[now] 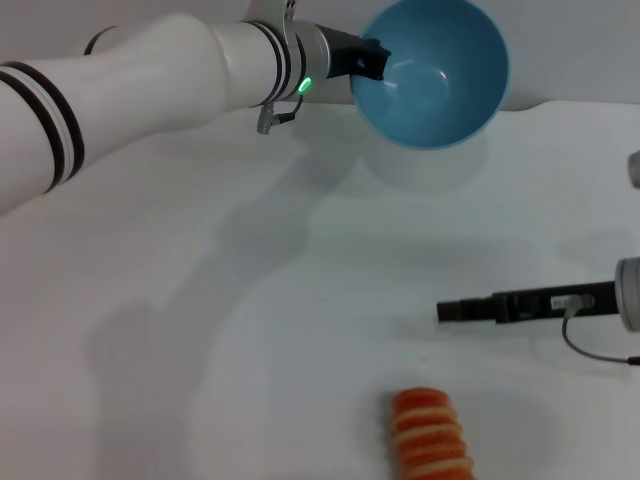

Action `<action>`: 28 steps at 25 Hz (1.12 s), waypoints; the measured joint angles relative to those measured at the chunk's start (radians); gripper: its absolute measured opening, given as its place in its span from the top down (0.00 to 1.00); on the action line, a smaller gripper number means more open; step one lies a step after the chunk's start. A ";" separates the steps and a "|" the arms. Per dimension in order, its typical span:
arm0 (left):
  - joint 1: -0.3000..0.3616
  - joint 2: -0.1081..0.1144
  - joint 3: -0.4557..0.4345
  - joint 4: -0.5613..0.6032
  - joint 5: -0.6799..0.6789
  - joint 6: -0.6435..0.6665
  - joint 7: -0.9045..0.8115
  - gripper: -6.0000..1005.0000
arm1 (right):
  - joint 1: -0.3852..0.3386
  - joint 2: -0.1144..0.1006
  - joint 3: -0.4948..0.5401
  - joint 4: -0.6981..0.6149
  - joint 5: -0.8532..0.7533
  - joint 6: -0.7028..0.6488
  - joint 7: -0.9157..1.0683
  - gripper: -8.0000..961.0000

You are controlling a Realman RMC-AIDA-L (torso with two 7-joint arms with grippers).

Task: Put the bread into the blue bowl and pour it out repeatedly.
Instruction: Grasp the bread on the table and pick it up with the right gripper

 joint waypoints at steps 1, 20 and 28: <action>-0.001 0.000 0.002 0.000 0.000 0.000 0.000 1.00 | 0.002 0.000 -0.018 0.004 -0.004 -0.007 0.013 0.46; 0.022 -0.001 0.006 -0.001 0.000 -0.007 0.001 1.00 | -0.006 0.002 -0.118 0.016 -0.047 -0.074 0.131 0.50; 0.033 0.001 0.007 0.003 0.000 -0.016 0.004 1.00 | 0.037 0.006 -0.162 0.056 -0.041 -0.050 0.148 0.52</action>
